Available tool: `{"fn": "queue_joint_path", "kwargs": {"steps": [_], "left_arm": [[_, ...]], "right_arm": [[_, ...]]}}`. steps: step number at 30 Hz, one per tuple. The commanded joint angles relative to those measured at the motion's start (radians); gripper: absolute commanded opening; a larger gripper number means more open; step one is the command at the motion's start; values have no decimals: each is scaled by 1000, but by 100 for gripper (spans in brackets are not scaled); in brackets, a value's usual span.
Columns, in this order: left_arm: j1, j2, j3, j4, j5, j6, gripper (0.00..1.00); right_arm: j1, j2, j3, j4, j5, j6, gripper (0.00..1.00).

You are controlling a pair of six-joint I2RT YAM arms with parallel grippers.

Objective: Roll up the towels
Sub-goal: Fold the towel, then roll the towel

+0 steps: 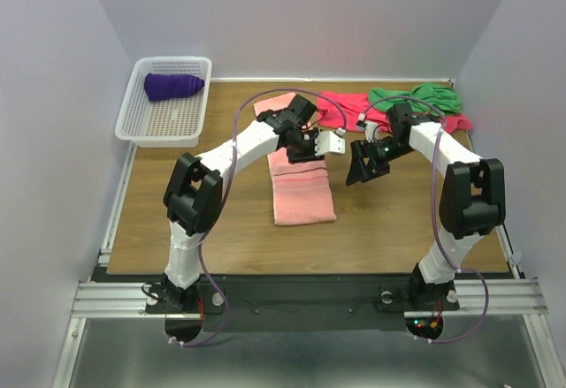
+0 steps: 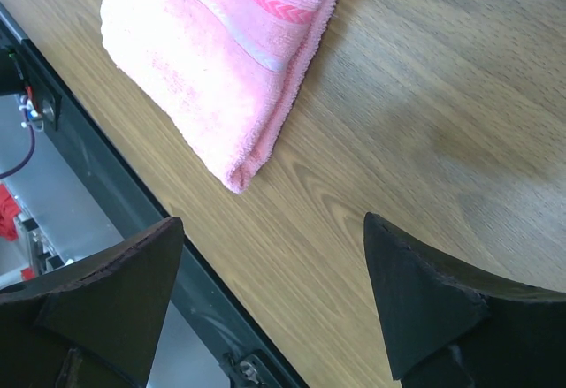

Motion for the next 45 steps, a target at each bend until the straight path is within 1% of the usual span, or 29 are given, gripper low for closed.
{"fn": "queue_joint_path", "kwargs": {"steps": [1,3,5,6,8,9,11,12,14,15,16,17,18,19,20,21,23,24,25,26,29,32,36,38,41,42,43,45], "left_arm": [[30,-51,129,-22,10,-59,48],[54,-54,207,-62,13,-79,52],[70,-66,247,-76,15,-126,52],[89,-88,250,-78,22,-152,52],[105,-115,241,-78,58,-230,52],[108,-135,200,-67,67,-252,50],[113,-222,117,-32,90,-289,49],[113,-303,5,30,101,-330,48],[114,-394,-123,100,137,-364,47],[113,-487,-253,168,154,-381,48],[99,-531,-315,200,168,-382,49],[78,-572,-369,226,147,-382,50],[50,-630,-459,250,113,-361,52],[22,-652,-496,246,43,-346,52],[-13,-670,-532,243,11,-327,52],[-75,-706,-606,250,-25,-318,53],[-142,-732,-673,252,-91,-287,54],[-169,-743,-732,273,-111,-286,54],[-223,-759,-759,289,-128,-295,55],[-246,-763,-780,298,-152,-299,56],[-344,-763,-866,347,-204,-335,58],[-424,-752,-911,390,-258,-358,58],[-455,-721,-977,490,-346,-333,59],[-456,-703,-994,528,-370,-284,59],[-455,-674,-1003,563,-402,-215,59],[-456,-669,-1004,574,-404,-197,59],[-455,-663,-1009,580,-399,-168,59],[-455,-654,-1006,593,-398,-140,59]], "right_arm": [[-8,-37,-7,-15,-5,-11,88],[-8,-47,-5,-15,-2,-7,87],[-7,-59,-10,-12,-13,-4,84],[-7,-62,-12,-10,-17,-2,79],[1,-54,-10,-7,-40,9,71],[8,-47,-10,-4,-48,13,65],[37,-42,-19,28,-57,61,61],[48,-33,-28,77,-62,81,58],[80,-13,-27,111,-60,119,57],[96,16,-24,129,-47,124,55],[128,25,-27,145,-45,139,54],[143,36,-33,155,-48,148,53],[159,41,-59,169,-54,160,53],[188,53,-71,188,-57,186,53],[202,59,-84,210,-57,191,53],[214,68,-91,217,-51,194,54],[252,102,-110,226,-59,199,54],[266,119,-114,226,-71,199,54],[283,130,-119,226,-72,199,54],[315,154,-127,226,-80,197,54],[357,174,-137,225,-101,199,54],[361,165,-145,225,-114,203,54],[361,119,-157,221,-116,202,55],[355,68,-147,218,-91,199,58],[326,-13,-127,220,-71,205,70],[314,-30,-121,220,-62,205,75],[286,-62,-108,218,-59,211,85],[257,-90,-94,218,-54,213,91]]}}
